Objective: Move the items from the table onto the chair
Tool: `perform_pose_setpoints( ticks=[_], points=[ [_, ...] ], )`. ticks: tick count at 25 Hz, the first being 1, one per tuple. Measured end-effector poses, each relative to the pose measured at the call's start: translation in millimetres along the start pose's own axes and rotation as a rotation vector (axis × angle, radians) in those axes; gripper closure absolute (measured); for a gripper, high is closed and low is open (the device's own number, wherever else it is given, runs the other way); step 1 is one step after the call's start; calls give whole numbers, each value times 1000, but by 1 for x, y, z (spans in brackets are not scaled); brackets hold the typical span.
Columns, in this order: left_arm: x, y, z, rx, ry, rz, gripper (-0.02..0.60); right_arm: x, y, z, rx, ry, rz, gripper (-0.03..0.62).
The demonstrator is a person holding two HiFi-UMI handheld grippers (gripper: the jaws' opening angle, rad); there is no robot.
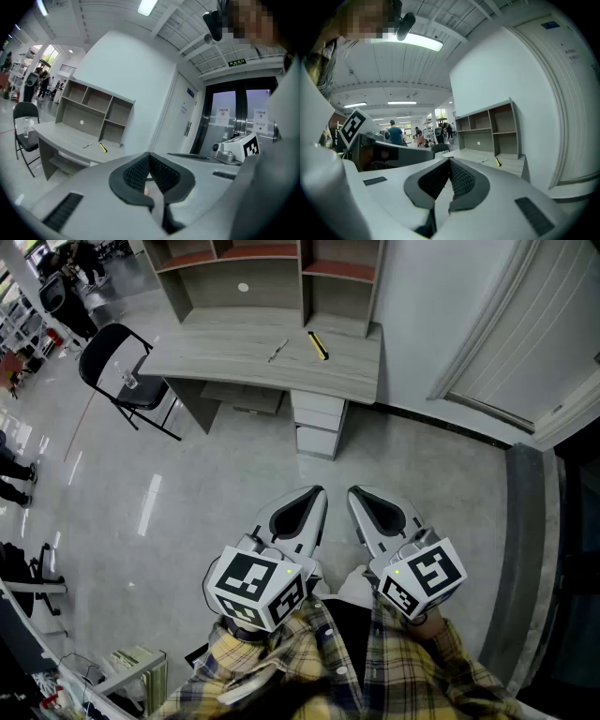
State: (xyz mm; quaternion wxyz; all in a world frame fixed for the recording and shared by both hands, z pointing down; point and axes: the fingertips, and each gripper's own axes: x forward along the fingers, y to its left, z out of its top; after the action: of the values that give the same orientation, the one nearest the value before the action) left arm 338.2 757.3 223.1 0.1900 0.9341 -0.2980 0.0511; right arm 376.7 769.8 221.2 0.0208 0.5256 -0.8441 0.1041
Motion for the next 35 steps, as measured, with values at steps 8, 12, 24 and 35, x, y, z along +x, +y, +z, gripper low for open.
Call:
perform_pose_setpoints(
  ticks=[8,12,24,35],
  points=[
    [-5,13,-1,-15,-1,17,577,9,1,-2,6,12,0,577],
    [-10,24,-2,-37,-3,30,577,13,8,-7,12,31,3,577],
    [13,76,-4,-104,20,98,577,62,-17,-21,46,109,44,577],
    [95,179,46,-135,-6,192,577,181,-91,4,56,137,119,577]
  ],
)
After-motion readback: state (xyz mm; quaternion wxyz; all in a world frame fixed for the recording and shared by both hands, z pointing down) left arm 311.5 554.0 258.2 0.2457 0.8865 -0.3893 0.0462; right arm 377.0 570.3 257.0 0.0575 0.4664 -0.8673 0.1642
